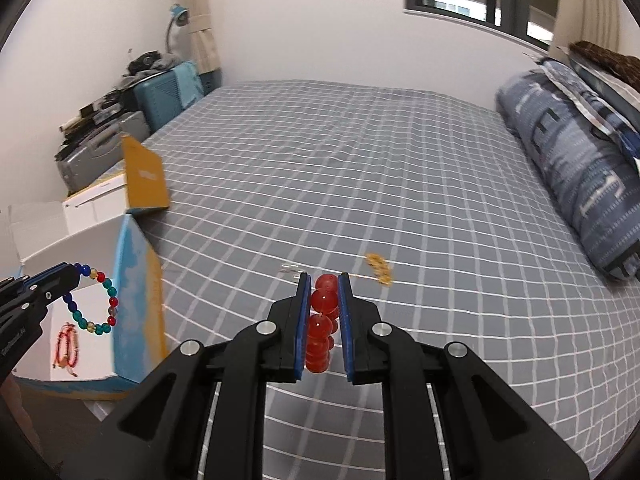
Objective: Organize jewelry
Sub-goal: 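Carry both held bead bracelets over the white cardboard box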
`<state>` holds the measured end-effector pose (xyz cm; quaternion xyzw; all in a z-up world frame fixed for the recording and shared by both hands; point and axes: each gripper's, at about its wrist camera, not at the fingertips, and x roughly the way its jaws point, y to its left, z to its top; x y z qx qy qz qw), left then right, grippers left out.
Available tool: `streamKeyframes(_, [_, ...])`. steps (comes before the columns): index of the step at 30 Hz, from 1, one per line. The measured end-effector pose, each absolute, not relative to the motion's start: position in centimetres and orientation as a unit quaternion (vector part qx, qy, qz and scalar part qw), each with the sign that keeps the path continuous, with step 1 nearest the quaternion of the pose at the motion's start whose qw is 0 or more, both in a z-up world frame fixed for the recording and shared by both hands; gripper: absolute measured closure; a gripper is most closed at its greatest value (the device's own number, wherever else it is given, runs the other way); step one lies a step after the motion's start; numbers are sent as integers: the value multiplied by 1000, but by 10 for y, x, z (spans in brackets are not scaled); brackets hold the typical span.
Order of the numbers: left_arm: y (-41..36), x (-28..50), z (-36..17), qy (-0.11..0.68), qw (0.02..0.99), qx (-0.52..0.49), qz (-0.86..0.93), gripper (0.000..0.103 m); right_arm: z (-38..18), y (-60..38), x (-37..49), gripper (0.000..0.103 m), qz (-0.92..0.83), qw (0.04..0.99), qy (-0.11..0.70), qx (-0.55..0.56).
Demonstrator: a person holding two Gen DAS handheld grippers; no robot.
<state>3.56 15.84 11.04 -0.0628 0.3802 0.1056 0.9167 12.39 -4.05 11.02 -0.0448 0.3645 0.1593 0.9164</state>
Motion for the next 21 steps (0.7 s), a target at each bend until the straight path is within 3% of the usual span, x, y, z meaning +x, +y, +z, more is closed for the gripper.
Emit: streamKeyframes(21, [307,-49,106,374,882,-124,258,94,139,143,59,90,318,890,314,-89])
